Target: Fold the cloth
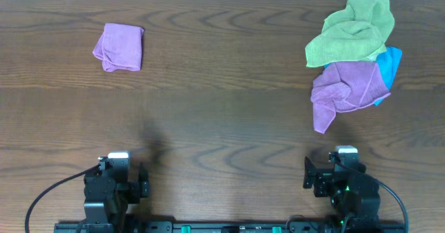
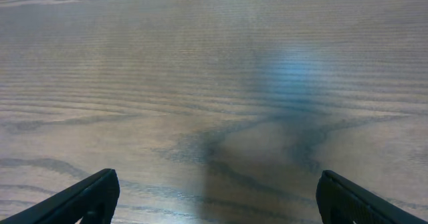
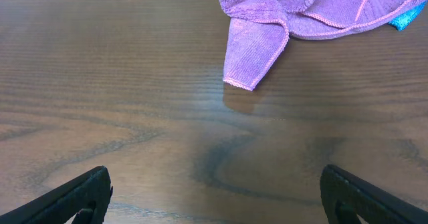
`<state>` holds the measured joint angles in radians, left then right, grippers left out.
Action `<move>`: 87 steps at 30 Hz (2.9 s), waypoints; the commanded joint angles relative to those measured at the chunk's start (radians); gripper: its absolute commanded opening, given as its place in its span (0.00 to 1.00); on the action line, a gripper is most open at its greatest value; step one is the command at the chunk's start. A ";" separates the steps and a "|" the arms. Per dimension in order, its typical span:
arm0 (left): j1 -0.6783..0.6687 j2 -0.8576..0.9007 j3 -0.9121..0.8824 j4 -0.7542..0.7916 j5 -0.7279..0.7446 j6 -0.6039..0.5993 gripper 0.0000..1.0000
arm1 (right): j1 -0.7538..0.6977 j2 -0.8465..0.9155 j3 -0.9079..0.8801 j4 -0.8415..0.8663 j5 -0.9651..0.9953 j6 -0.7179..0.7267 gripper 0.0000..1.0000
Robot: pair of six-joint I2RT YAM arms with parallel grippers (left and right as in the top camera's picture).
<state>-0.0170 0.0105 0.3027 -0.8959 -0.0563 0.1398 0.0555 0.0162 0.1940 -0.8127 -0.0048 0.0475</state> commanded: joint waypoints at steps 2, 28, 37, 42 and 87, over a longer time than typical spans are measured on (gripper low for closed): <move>-0.004 -0.006 -0.008 -0.040 -0.022 0.039 0.95 | -0.009 -0.011 -0.011 -0.002 -0.007 -0.011 0.99; -0.004 -0.006 -0.008 -0.040 -0.022 0.039 0.95 | -0.009 -0.011 -0.011 -0.002 -0.006 -0.012 0.99; -0.004 -0.006 -0.008 -0.040 -0.022 0.039 0.95 | -0.009 -0.011 -0.011 -0.001 -0.006 -0.012 0.99; -0.004 -0.006 -0.008 -0.040 -0.022 0.039 0.95 | -0.011 0.032 0.019 0.052 -0.004 0.005 0.99; -0.004 -0.006 -0.008 -0.040 -0.022 0.039 0.95 | -0.214 1.699 1.087 0.398 0.166 0.126 0.99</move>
<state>-0.0170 0.0090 0.3035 -0.8967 -0.0563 0.1543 -0.1402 1.6901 1.2633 -0.4355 0.1513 0.1234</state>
